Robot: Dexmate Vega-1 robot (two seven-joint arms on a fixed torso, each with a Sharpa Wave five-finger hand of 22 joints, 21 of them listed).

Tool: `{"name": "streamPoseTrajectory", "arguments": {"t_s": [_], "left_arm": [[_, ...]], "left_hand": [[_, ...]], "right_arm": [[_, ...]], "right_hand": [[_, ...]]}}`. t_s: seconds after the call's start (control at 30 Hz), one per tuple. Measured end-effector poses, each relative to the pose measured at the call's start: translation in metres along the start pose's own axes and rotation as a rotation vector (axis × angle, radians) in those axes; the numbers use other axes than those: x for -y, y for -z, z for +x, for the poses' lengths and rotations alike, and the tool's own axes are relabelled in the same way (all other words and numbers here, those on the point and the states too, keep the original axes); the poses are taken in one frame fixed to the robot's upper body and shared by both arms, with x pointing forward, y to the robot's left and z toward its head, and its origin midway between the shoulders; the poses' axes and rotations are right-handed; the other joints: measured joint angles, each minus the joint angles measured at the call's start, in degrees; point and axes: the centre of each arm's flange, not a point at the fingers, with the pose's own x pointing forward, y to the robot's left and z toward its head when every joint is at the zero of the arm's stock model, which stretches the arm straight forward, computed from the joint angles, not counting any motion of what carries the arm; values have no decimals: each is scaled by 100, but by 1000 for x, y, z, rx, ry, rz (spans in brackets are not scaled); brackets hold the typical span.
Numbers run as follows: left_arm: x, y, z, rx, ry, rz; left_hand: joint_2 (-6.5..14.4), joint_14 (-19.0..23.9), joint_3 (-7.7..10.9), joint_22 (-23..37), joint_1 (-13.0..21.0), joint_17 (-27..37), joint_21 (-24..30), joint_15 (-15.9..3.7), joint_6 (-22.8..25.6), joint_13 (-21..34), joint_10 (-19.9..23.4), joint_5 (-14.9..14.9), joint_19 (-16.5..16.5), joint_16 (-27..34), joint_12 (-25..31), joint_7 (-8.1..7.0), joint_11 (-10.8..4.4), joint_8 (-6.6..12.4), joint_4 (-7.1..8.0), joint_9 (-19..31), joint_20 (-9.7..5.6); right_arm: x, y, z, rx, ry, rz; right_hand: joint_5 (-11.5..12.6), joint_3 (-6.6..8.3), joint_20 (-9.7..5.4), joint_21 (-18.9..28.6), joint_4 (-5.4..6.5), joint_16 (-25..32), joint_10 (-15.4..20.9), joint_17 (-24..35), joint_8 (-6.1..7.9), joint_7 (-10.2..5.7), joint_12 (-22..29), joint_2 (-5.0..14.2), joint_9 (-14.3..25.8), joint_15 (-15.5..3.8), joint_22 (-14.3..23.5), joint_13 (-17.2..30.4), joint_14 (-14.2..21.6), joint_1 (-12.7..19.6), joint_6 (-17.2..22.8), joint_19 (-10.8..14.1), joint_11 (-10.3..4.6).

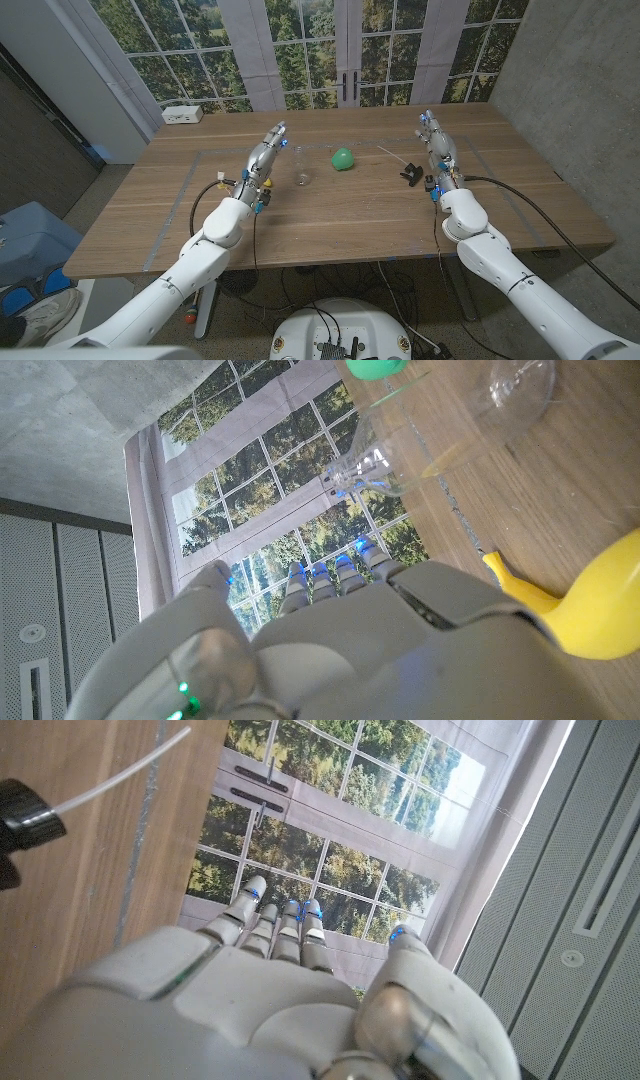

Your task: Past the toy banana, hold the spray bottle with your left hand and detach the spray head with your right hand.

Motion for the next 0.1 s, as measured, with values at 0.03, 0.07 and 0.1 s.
{"name": "streamPoseTrajectory", "arguments": {"t_s": [0.03, 0.07, 0.1], "left_arm": [[-3, 1, -2, -1, -2, -11], [-3, 2, -2, -1, -2, -12], [-7, 3, -4, -1, -6, -23]], "left_hand": [[1, 23, 167, 0, 1, -2, -10, 6, 40, 0, 26, 25, 26, 0, 0, 25, 26, 0, 26, 0, 8], [1, 32, 285, 0, 1, -2, -10, 15, 58, 0, 43, 37, 38, -19, 0, 43, 43, -21, 37, 0, 20], [1, 32, 363, 0, 1, -2, -33, 14, 67, 0, 48, 38, 37, -41, 0, 52, 48, -21, 39, 0, 18]], "right_arm": [[-2, -1, -1, 17, -1, 9], [-3, -1, -1, 18, 0, 11], [-5, -1, -2, 31, 0, 17]], "right_hand": [[38, 166, 5, -23, 97, 32, 20, -24, 0, -29, 0, 49, 0, 19, 0, -35, 25, -50, 29, 43, -20], [64, 291, -6, -41, 166, 36, 41, -33, -1, -43, 0, 51, 0, 19, 0, -64, 64, -53, 44, 57, -41], [81, 397, -4, -45, 224, 36, 60, -46, -20, -28, 0, 50, 0, -2, 0, -82, 82, -53, 89, 97, -60]]}}
